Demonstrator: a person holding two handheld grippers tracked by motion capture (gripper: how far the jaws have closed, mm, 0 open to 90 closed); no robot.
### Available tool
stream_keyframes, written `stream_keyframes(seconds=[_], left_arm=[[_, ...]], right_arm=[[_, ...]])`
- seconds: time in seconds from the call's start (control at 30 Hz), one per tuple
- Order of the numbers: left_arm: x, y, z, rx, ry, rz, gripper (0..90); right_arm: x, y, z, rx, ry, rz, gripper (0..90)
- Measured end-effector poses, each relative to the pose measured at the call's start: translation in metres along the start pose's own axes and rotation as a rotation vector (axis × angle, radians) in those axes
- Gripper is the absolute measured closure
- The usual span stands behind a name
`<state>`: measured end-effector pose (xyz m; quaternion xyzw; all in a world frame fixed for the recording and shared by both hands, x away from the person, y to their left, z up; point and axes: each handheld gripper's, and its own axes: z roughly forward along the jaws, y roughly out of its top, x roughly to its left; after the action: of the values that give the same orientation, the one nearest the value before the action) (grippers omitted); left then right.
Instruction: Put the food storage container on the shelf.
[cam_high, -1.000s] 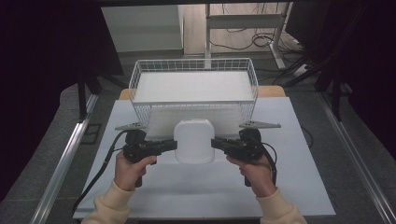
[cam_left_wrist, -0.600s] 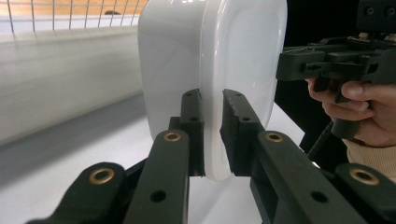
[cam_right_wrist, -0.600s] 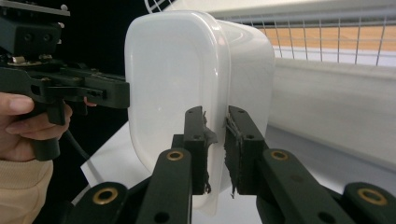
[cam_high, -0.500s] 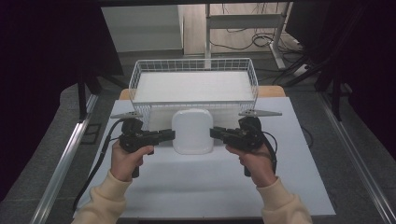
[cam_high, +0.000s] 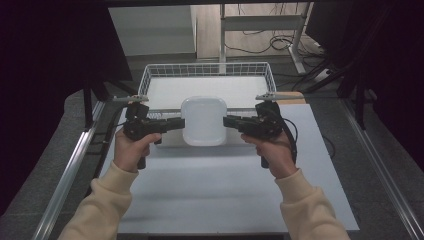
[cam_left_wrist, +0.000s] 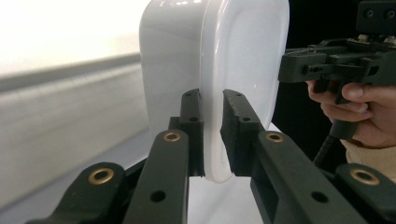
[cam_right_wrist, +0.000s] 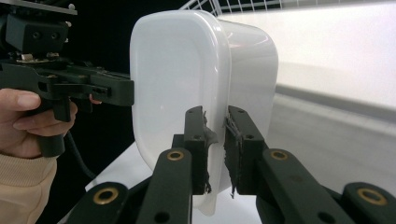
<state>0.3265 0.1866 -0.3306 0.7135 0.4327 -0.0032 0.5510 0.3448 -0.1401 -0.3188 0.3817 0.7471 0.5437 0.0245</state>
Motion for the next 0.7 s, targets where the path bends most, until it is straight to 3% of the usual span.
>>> stream_keyframes(seconds=[0.43, 0.7], left_arm=[[0.017, 0.048, 0.005, 0.005, -0.005, -0.015, 78.2], [0.039, 0.072, 0.013, 0.023, -0.02, -0.065, 78.1]], right_arm=[[-0.009, 0.044, 0.005, -0.014, 0.013, -0.003, 80.1], [-0.024, 0.07, 0.02, 0.009, 0.021, 0.028, 80.2]])
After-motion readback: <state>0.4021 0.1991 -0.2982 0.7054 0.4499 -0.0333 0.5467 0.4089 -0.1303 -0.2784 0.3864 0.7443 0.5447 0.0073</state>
